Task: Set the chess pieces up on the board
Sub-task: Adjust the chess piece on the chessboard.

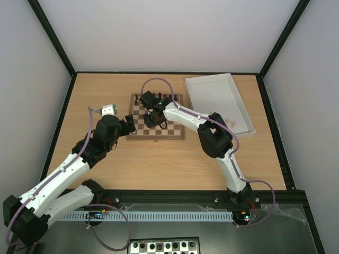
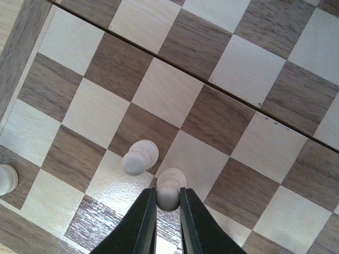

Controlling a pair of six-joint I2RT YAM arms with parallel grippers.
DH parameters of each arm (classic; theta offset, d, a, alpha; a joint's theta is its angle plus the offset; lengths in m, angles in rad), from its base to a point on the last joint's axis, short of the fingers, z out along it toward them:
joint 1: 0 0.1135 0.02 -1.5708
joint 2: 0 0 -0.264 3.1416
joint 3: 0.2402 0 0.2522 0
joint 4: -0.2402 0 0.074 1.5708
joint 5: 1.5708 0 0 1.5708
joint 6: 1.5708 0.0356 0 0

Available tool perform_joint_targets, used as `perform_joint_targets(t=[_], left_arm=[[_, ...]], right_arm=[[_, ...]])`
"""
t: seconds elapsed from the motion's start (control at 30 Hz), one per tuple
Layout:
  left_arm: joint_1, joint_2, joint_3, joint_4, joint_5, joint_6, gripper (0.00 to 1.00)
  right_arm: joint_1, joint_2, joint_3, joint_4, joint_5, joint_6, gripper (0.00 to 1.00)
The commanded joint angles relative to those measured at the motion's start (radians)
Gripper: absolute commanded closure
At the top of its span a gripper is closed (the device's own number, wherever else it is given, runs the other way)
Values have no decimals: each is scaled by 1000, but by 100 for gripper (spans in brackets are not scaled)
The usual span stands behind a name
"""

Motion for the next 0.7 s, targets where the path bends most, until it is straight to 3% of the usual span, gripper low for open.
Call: perform_joint_targets(t=[0.0, 0.67], left_arm=[[5, -10, -15, -9, -17, -1, 1], [7, -10, -22, -3, -10, -1, 1]], right_arm=[[8, 3, 11, -59, -2, -3, 88], [31, -75, -117, -36, 22, 13, 89]])
